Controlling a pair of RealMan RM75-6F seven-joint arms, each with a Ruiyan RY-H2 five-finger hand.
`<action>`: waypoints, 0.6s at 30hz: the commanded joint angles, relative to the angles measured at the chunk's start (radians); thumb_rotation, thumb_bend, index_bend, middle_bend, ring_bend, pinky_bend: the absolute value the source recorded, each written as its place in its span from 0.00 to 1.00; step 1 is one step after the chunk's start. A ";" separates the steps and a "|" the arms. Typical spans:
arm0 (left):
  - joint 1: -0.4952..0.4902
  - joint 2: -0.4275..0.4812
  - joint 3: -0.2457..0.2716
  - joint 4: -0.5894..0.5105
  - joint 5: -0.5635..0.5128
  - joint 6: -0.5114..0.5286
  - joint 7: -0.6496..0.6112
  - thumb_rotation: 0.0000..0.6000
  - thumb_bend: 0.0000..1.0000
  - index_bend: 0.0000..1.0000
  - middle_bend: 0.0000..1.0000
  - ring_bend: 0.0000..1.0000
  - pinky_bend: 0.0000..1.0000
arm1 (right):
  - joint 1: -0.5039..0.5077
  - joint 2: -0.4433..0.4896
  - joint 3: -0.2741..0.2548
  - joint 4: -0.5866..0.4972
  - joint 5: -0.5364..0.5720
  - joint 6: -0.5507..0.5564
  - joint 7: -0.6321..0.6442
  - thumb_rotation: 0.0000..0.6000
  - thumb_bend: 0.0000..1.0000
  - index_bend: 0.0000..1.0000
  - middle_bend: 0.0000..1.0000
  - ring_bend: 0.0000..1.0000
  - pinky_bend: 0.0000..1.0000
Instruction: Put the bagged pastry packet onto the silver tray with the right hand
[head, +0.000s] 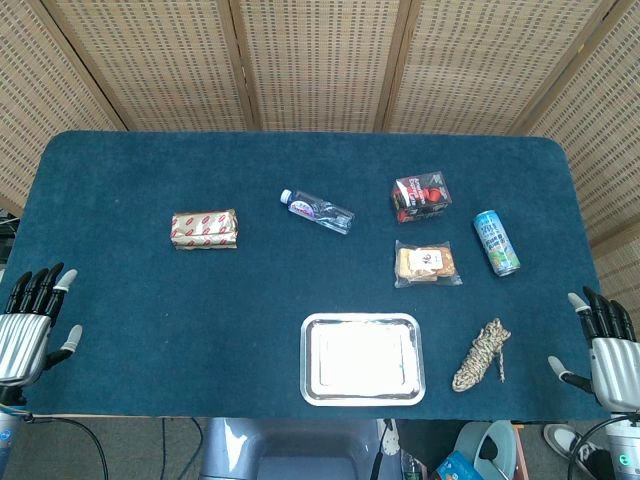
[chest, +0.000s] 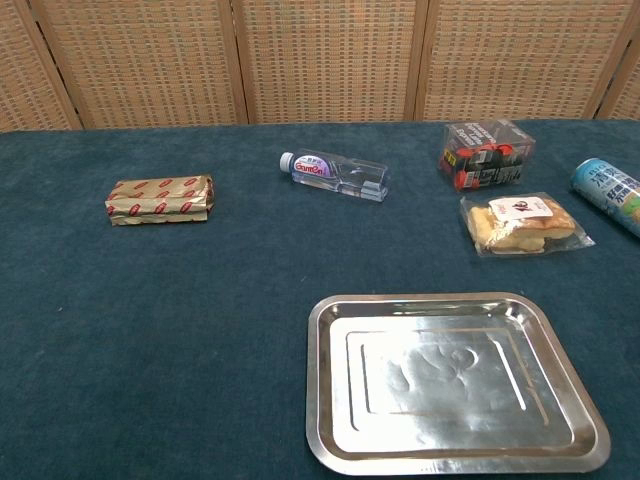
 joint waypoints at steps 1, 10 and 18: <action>-0.002 0.001 -0.003 0.000 -0.004 -0.003 -0.001 0.99 0.41 0.00 0.00 0.00 0.00 | 0.005 0.002 0.003 -0.001 0.002 -0.006 0.000 1.00 0.23 0.07 0.00 0.01 0.00; -0.007 -0.001 -0.009 -0.004 -0.011 -0.011 0.006 0.99 0.41 0.00 0.00 0.00 0.00 | 0.024 0.011 0.009 -0.014 0.009 -0.033 -0.016 1.00 0.23 0.07 0.00 0.01 0.00; -0.002 -0.004 -0.003 -0.023 -0.015 -0.012 0.044 0.99 0.41 0.00 0.00 0.00 0.00 | 0.027 0.022 0.007 -0.012 -0.005 -0.030 0.009 1.00 0.22 0.07 0.00 0.01 0.00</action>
